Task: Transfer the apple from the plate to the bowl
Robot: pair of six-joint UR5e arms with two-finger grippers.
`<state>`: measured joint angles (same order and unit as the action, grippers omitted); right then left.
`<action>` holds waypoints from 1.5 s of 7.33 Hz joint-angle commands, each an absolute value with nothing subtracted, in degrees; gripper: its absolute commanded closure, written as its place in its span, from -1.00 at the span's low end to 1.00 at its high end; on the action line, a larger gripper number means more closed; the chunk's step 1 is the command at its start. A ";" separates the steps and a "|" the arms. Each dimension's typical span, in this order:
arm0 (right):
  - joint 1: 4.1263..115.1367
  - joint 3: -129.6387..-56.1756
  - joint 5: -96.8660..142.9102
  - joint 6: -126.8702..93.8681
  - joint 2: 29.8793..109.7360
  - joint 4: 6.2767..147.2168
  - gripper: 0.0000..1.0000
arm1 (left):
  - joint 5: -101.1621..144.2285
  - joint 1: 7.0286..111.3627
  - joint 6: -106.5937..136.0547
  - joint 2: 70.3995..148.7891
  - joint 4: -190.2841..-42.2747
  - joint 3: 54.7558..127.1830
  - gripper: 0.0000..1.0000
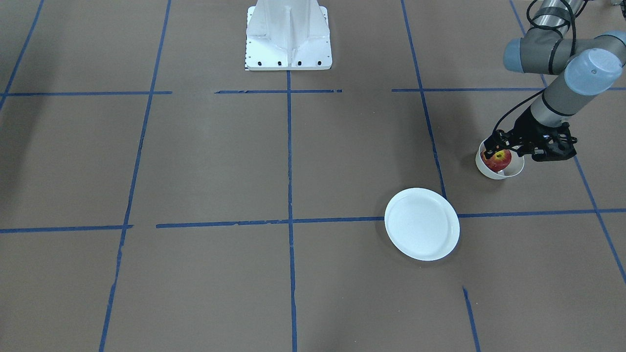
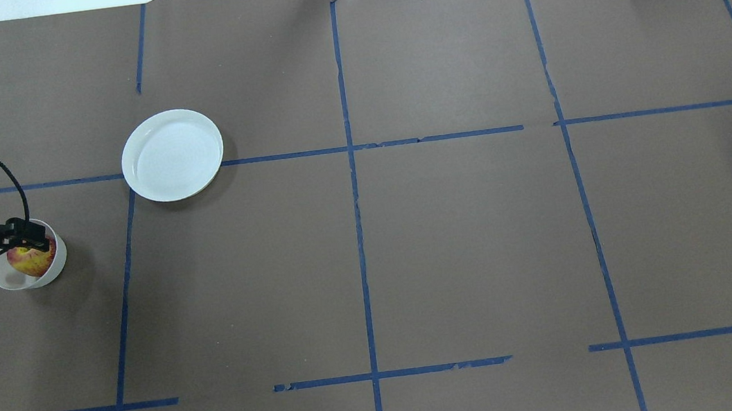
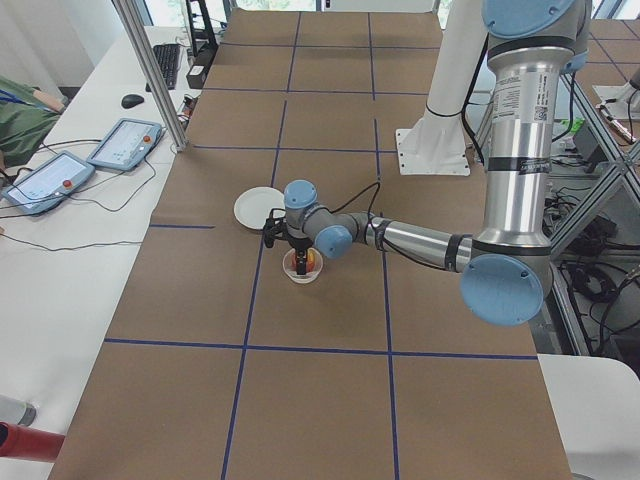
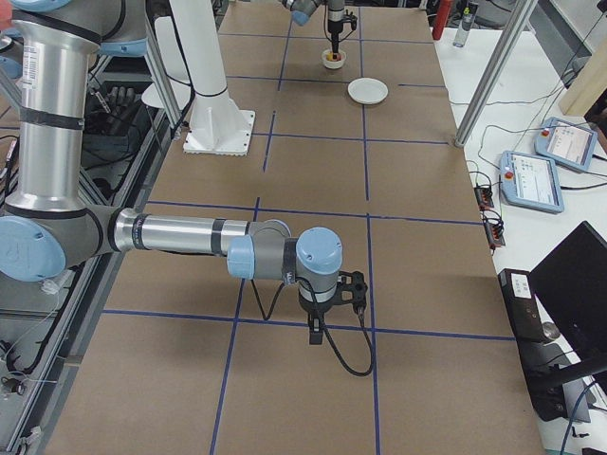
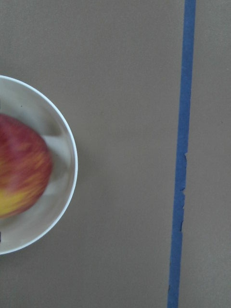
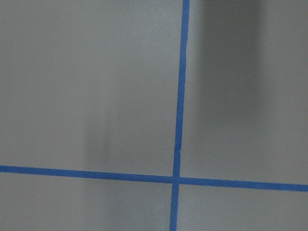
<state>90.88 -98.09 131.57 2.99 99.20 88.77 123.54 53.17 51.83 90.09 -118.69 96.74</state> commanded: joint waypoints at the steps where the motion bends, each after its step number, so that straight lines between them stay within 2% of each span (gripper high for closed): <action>1: 90.88 -98.09 131.57 2.99 99.14 88.77 -1.00 | 124.01 53.61 51.77 89.56 -118.65 97.55 -0.99; 4: 90.88 -98.09 131.57 2.99 99.14 88.77 -1.00 | 124.36 57.45 39.01 86.68 -117.51 100.28 -0.98; 8: 90.88 -98.09 131.57 2.99 99.23 88.77 -1.00 | 124.37 81.68 -4.65 90.59 -86.57 102.39 -0.98; 9: 90.88 -98.09 131.57 2.99 99.23 88.86 -1.00 | 124.63 86.61 -11.36 92.44 -78.22 102.22 -1.00; 11: 90.88 -98.09 131.57 2.99 99.14 88.77 -1.00 | 132.51 91.84 -11.60 89.32 -74.09 100.56 -1.00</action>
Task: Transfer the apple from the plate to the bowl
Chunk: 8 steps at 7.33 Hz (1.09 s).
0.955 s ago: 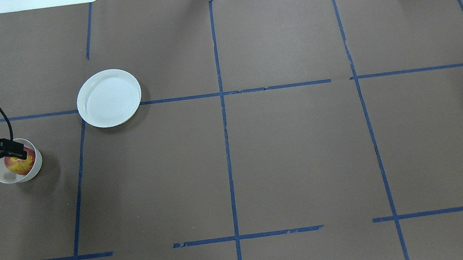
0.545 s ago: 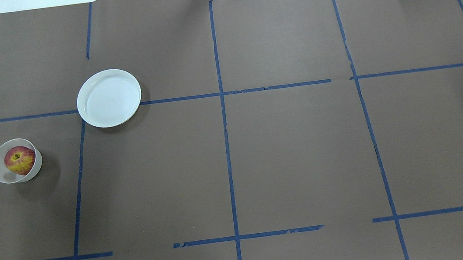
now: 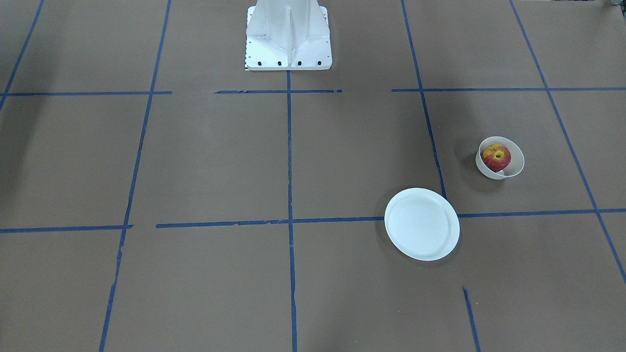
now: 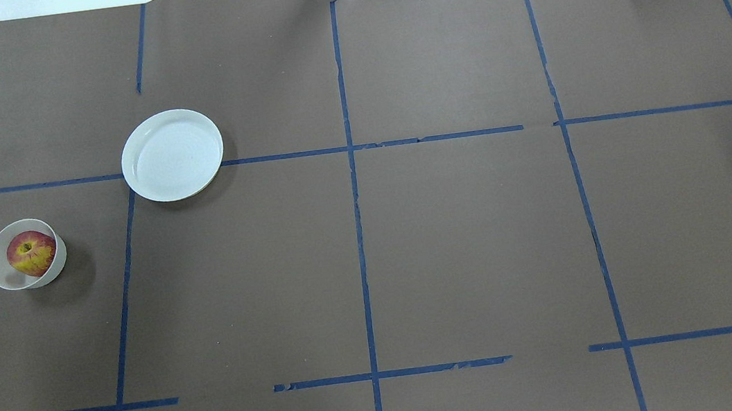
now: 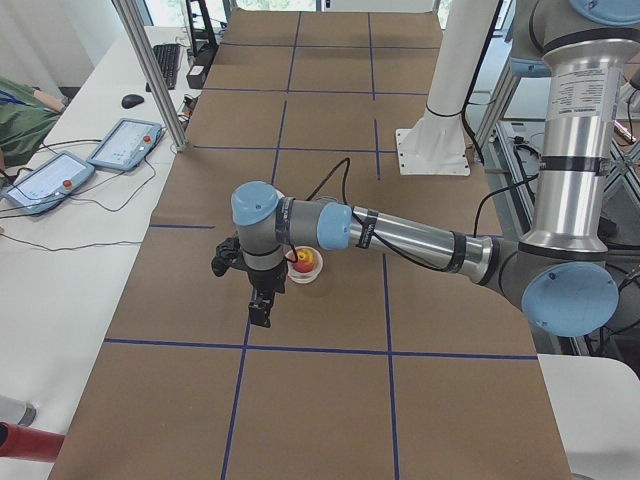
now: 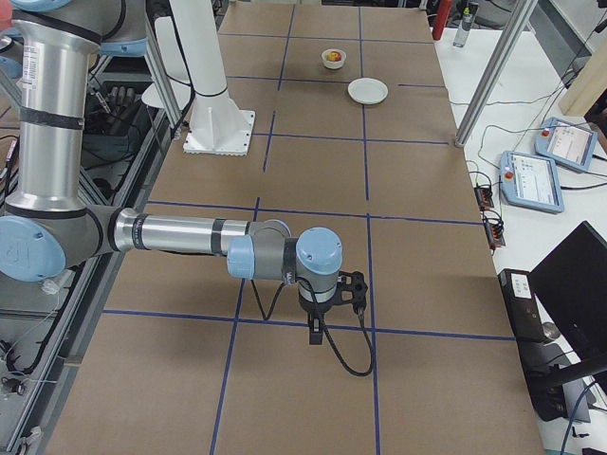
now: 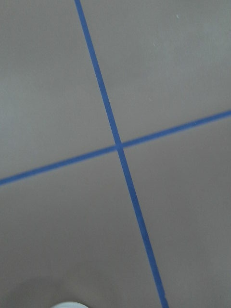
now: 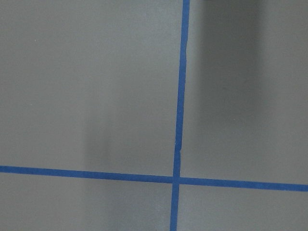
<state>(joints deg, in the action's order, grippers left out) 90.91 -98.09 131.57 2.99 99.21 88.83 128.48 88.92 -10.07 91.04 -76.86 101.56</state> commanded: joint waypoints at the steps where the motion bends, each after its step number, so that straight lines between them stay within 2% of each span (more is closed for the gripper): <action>1: 90.88 -98.09 131.57 2.99 99.23 88.77 -1.00 | 132.71 91.93 -11.78 88.60 -74.87 99.24 -1.00; 4: 90.88 -98.09 131.57 2.99 99.23 88.77 -1.00 | 132.80 91.93 -11.95 84.65 -74.97 100.28 -1.00; 8: 90.88 -98.09 131.57 2.99 99.23 88.77 -1.00 | 132.72 91.93 -11.87 84.89 -74.97 100.63 -1.00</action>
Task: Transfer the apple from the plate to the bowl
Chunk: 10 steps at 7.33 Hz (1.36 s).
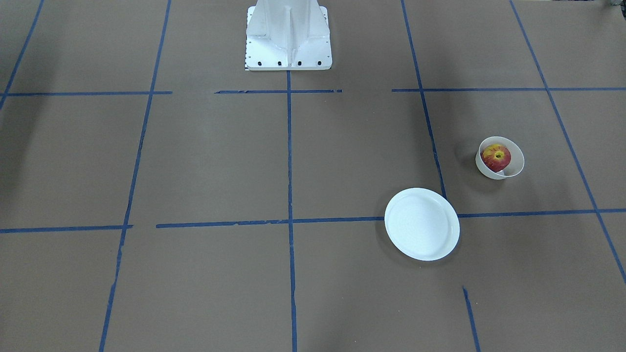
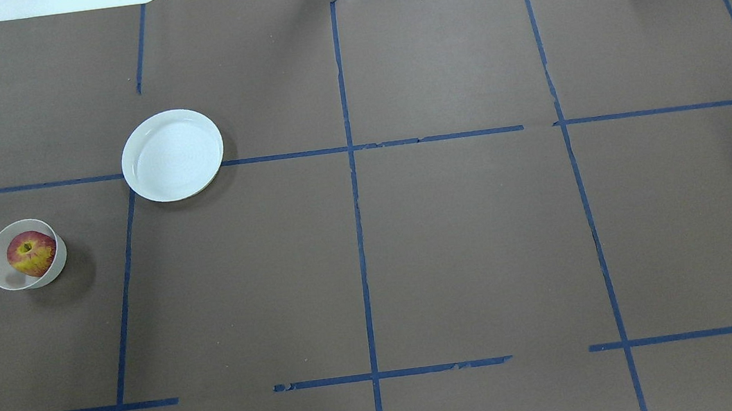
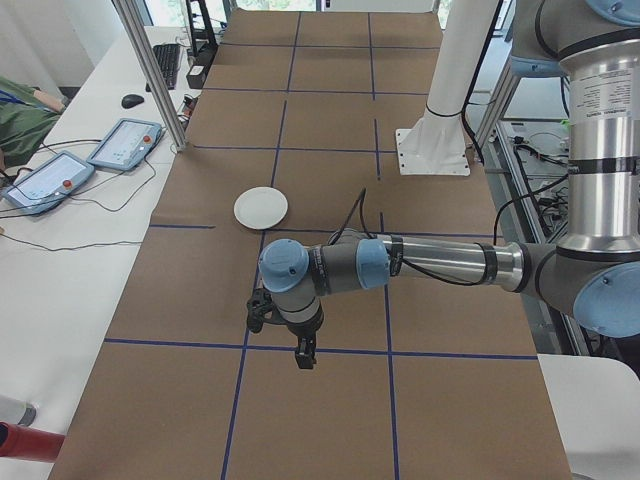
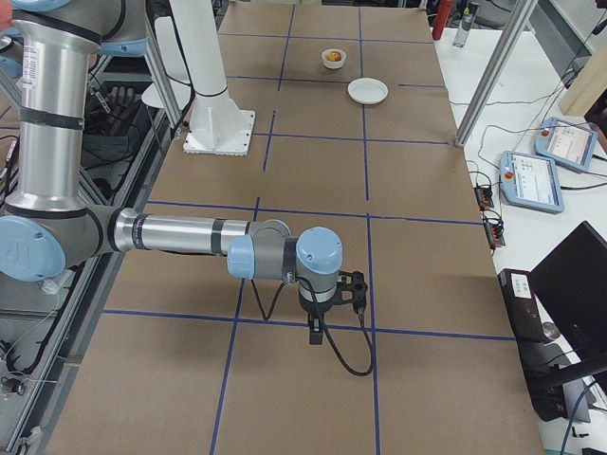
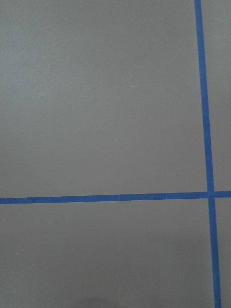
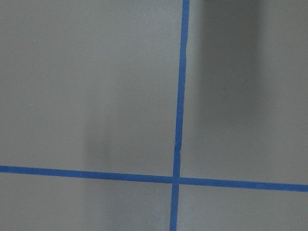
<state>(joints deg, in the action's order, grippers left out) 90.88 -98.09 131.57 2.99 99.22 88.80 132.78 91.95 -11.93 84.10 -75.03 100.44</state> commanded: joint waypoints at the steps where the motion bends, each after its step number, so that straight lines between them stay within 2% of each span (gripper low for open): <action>1: 90.88 -98.09 131.57 2.99 99.23 88.77 -1.00 | 132.71 91.85 -11.87 84.99 -75.41 101.07 -1.00; 4: 90.88 -98.09 131.57 2.99 99.14 88.86 -1.00 | 132.36 91.85 -11.78 84.55 -85.24 98.54 -1.00; 10: 90.88 -98.09 131.57 2.99 99.23 88.77 -1.00 | 132.63 91.85 -11.78 84.11 -85.34 98.61 -1.00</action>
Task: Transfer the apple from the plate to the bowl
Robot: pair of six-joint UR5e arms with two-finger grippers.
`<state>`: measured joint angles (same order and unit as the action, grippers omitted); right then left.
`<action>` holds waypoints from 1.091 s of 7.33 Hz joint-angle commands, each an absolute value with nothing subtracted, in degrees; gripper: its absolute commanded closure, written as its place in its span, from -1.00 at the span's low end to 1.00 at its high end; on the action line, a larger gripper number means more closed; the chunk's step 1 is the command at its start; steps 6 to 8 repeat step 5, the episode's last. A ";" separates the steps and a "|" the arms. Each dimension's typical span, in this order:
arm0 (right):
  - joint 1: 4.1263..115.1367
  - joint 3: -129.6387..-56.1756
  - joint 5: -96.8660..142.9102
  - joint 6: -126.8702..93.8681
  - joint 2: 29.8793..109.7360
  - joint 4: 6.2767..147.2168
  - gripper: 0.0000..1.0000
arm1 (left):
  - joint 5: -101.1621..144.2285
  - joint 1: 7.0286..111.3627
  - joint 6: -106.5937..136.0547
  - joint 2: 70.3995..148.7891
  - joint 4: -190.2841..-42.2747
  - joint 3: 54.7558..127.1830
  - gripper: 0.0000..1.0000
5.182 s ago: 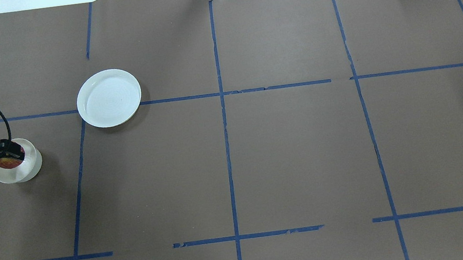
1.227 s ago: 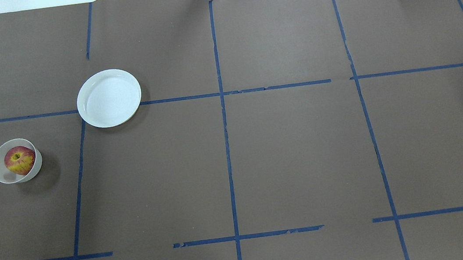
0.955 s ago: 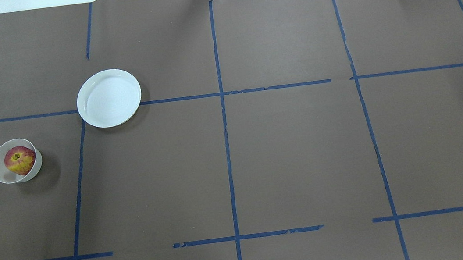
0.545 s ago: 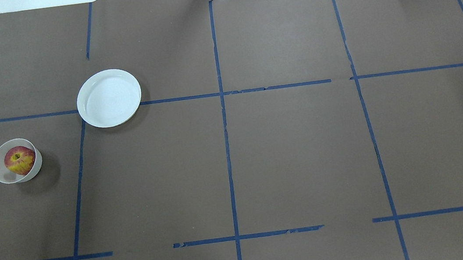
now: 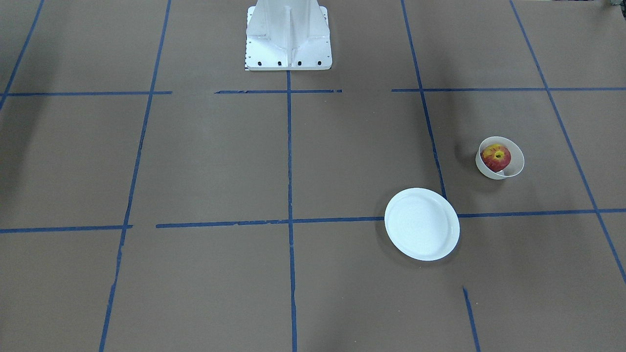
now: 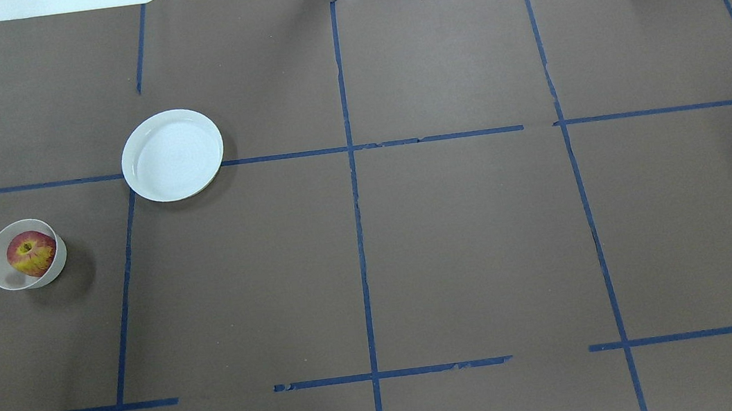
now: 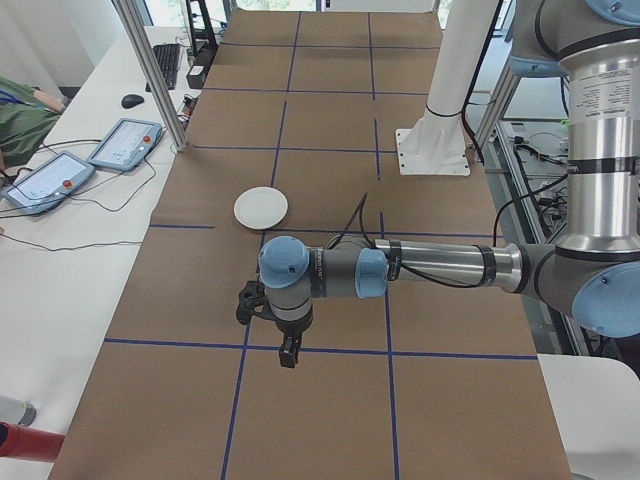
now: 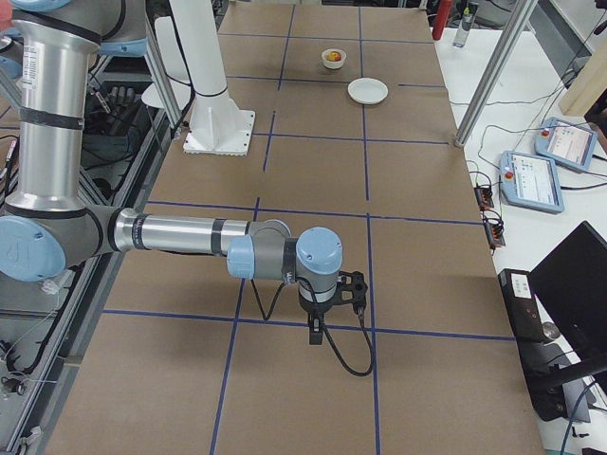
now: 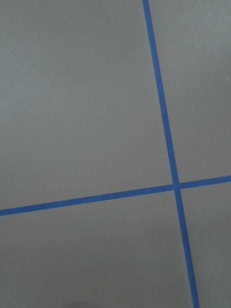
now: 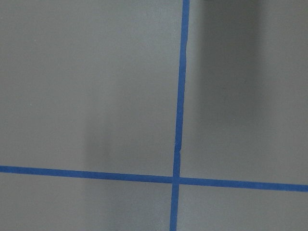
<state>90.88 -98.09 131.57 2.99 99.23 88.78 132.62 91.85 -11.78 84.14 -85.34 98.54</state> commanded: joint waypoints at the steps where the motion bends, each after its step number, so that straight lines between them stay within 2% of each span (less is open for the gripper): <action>1: 90.88 -98.09 131.57 2.99 99.14 88.77 -1.00 | 132.63 91.85 -11.78 84.11 -85.34 98.61 -1.00; 8: 90.88 -98.09 131.57 2.99 99.23 88.86 -1.00 | 132.63 91.85 -11.78 84.11 -85.34 98.61 -1.00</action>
